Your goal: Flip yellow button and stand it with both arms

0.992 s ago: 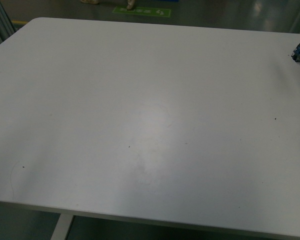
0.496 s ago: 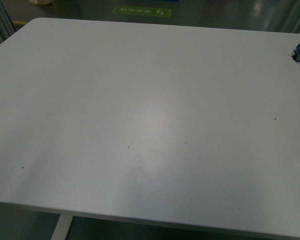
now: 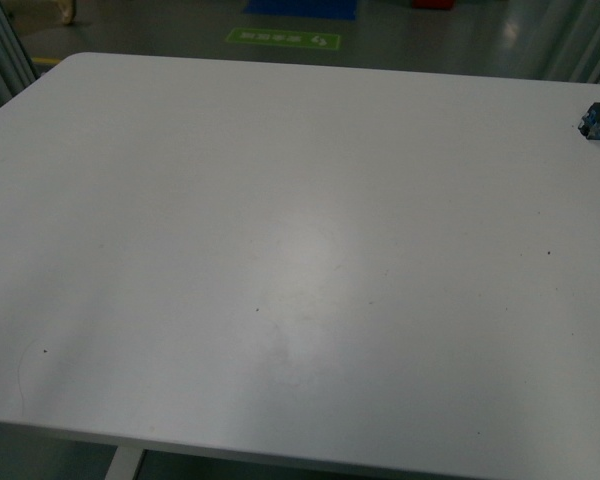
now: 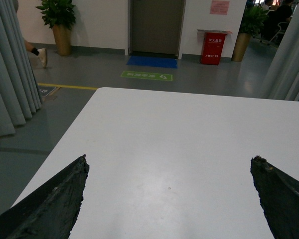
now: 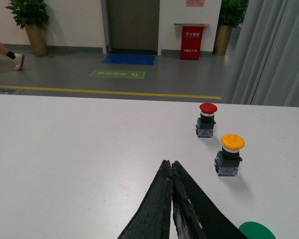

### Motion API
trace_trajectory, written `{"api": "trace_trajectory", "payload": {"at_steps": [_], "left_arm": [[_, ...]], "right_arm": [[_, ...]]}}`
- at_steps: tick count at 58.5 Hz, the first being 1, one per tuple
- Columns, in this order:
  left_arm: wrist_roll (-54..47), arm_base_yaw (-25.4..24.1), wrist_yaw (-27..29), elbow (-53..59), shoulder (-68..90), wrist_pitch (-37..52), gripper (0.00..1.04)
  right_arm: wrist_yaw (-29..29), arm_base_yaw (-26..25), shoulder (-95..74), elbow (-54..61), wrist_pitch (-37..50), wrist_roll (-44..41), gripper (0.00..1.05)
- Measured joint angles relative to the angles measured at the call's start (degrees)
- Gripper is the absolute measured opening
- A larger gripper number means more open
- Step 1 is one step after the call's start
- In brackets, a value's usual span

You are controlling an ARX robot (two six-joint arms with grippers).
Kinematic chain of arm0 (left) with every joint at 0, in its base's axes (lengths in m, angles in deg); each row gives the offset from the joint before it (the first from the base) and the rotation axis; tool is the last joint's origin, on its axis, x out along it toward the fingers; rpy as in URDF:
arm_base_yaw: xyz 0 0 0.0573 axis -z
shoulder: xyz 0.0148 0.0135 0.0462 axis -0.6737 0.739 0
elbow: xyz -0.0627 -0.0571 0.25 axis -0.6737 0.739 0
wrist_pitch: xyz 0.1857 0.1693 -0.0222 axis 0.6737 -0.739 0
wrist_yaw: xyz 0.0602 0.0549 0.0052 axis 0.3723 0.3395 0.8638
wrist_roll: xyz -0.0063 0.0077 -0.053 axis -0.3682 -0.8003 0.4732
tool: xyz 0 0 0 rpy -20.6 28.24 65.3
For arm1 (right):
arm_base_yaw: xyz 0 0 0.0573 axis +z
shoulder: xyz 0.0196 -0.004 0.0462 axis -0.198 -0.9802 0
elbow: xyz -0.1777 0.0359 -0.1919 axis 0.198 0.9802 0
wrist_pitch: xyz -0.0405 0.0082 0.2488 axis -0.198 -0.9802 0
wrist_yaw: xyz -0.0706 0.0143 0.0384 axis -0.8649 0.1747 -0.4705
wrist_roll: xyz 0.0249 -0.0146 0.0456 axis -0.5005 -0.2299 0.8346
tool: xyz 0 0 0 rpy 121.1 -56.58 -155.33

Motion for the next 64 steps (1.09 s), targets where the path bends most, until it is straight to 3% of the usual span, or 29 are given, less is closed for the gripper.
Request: {"api": "trace_trajectory", "payload": {"at_steps": [64], "left_arm": [[0.00, 0.00, -0.02, 0.00, 0.00, 0.00, 0.98]], "right_arm": [[0.00, 0.00, 43.04, 4.33, -37.16, 0.00, 0.03]]}}
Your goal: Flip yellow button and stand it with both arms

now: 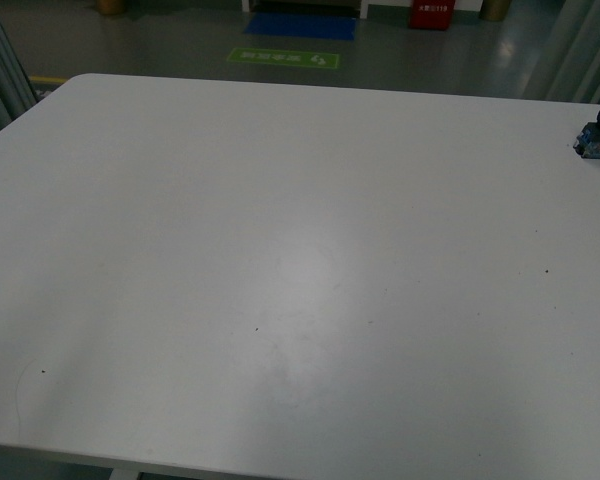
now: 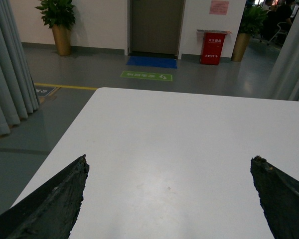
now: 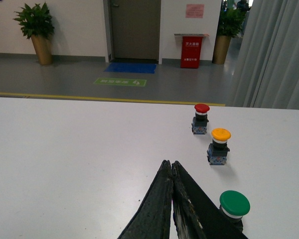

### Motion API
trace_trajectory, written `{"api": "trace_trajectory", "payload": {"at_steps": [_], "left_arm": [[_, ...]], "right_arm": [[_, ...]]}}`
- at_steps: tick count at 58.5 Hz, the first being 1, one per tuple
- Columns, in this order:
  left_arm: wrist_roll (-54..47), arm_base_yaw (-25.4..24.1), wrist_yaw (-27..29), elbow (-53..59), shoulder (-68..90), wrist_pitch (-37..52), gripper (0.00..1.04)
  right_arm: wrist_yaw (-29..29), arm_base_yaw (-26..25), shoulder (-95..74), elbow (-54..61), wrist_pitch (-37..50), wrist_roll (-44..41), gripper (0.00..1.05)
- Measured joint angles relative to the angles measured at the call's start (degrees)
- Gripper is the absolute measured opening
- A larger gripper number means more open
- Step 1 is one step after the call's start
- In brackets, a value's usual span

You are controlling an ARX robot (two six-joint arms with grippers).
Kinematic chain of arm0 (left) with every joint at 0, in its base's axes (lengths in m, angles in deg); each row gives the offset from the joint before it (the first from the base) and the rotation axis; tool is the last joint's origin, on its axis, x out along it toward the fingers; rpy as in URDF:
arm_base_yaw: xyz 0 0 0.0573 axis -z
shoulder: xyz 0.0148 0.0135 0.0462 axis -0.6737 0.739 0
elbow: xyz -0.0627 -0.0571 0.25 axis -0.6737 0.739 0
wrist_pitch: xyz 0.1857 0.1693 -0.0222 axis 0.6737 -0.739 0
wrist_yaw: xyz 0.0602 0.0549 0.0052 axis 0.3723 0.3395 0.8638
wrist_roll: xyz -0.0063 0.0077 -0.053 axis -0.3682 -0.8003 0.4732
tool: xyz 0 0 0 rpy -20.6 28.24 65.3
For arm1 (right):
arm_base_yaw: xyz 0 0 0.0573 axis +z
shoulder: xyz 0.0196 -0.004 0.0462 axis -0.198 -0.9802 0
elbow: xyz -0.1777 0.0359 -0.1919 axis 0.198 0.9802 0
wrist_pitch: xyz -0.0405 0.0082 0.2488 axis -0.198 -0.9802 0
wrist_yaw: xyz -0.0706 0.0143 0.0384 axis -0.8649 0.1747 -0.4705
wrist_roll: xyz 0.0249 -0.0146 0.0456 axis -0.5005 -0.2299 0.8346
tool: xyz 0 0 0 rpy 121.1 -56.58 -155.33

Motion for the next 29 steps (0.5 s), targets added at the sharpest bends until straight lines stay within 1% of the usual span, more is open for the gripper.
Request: {"api": "trace_trajectory", "payload": {"at_steps": [29], "left_arm": [[0.00, 0.00, 0.00, 0.00, 0.00, 0.00, 0.98]], "right_arm": [[0.00, 0.00, 8.37, 0.00, -8.35, 0.00, 0.03]]}}
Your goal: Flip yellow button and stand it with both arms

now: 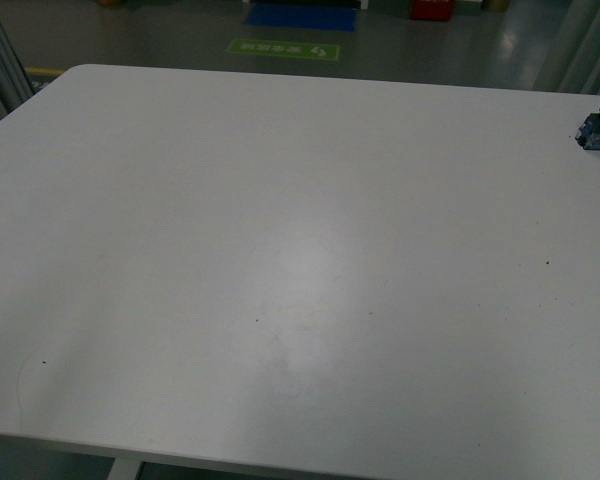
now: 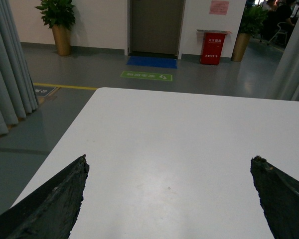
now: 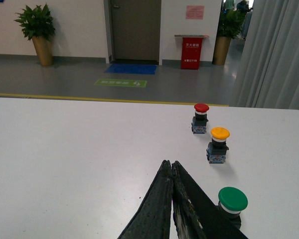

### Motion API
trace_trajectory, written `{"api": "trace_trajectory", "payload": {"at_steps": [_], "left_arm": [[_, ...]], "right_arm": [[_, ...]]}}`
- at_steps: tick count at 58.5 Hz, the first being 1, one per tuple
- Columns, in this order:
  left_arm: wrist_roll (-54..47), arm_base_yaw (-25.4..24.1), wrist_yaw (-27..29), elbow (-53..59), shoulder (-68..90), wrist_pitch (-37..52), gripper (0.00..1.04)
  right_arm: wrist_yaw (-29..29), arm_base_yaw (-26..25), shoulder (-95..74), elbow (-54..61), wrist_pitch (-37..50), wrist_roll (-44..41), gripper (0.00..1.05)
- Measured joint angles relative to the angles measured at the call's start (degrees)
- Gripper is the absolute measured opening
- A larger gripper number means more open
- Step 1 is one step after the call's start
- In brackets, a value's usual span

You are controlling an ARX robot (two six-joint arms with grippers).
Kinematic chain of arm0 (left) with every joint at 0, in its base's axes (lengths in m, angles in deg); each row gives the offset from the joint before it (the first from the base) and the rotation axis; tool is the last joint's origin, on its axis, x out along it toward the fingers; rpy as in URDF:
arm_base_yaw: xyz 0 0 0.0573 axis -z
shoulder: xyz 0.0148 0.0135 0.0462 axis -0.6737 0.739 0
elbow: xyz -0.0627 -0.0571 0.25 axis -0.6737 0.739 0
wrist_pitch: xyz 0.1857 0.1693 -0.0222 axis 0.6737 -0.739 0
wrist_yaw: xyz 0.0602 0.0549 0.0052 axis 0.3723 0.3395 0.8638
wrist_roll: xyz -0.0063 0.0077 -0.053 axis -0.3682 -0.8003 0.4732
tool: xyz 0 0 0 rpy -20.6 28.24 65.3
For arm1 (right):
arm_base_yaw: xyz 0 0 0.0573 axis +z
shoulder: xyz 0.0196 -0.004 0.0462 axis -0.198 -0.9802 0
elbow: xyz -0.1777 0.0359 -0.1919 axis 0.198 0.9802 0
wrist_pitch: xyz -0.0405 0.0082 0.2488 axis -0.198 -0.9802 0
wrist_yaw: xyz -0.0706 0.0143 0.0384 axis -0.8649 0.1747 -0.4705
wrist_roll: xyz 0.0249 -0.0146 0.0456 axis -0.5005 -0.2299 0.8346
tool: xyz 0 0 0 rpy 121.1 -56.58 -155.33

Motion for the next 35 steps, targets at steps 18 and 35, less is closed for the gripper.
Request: {"api": "trace_trajectory", "payload": {"at_steps": [18, 35], "left_arm": [[0.00, 0.00, 0.00, 0.00, 0.00, 0.00, 0.98], [0.00, 0.00, 0.00, 0.00, 0.00, 0.00, 0.98]], "right_arm": [[0.00, 0.00, 10.08, -0.02, -10.49, 0.00, 0.03], [0.00, 0.00, 10.08, -0.02, -10.49, -0.02, 0.51]]}}
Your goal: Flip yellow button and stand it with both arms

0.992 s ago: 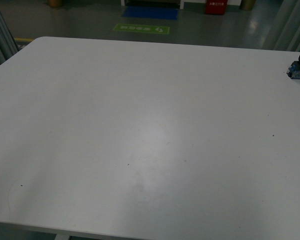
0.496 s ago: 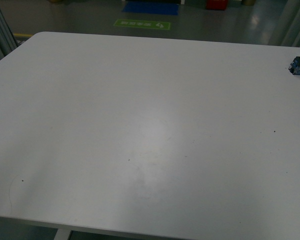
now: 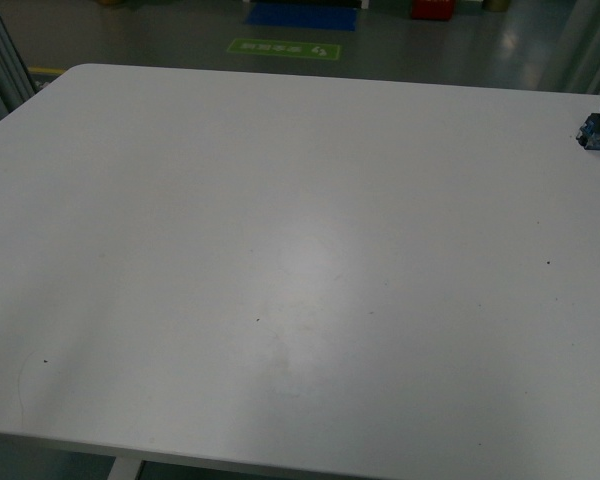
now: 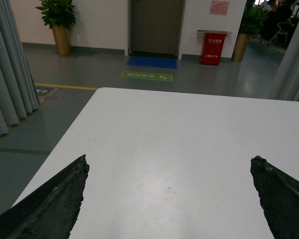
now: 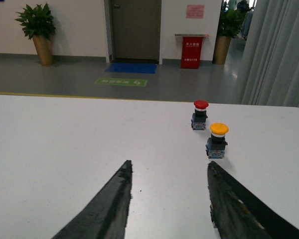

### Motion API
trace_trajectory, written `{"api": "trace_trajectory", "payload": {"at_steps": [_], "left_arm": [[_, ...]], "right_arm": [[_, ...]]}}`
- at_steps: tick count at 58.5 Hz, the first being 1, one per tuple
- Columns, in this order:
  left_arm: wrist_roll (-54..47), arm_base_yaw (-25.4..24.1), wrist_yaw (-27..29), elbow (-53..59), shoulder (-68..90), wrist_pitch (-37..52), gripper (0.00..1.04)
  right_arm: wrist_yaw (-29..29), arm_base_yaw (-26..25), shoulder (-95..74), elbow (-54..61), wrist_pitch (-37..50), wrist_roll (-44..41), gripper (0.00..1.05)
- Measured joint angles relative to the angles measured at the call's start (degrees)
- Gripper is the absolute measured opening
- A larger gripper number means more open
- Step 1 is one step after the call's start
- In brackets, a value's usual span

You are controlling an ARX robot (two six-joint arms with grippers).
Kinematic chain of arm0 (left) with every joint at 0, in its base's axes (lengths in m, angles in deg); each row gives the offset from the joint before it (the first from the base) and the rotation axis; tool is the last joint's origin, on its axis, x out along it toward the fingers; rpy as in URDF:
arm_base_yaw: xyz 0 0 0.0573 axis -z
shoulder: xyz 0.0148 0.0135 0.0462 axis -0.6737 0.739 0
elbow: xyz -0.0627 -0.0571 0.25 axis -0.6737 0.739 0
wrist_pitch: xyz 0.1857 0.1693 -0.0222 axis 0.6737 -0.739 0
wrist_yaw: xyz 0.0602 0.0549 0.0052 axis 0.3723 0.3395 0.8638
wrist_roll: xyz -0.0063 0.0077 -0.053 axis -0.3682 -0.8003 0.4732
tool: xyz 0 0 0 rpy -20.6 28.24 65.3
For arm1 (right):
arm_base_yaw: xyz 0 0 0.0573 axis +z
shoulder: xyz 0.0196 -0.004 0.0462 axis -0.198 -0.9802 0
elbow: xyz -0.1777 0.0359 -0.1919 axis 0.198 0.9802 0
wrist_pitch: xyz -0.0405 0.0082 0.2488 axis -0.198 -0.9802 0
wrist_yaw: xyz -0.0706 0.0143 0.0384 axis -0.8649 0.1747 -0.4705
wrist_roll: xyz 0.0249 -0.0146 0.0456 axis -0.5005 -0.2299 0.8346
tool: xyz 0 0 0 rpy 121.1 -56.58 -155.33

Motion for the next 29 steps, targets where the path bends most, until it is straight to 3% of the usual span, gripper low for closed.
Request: {"api": "trace_trajectory", "payload": {"at_steps": [5, 14, 29], "left_arm": [[0.00, 0.00, 0.00, 0.00, 0.00, 0.00, 0.98], [0.00, 0.00, 0.00, 0.00, 0.00, 0.00, 0.98], [0.00, 0.00, 0.00, 0.00, 0.00, 0.00, 0.98]], "right_arm": [[0.00, 0.00, 0.02, 0.00, 0.00, 0.00, 0.72], [0.00, 0.00, 0.02, 0.00, 0.00, 0.00, 0.98], [0.00, 0.00, 0.00, 0.00, -0.04, 0.02, 0.97]]}}
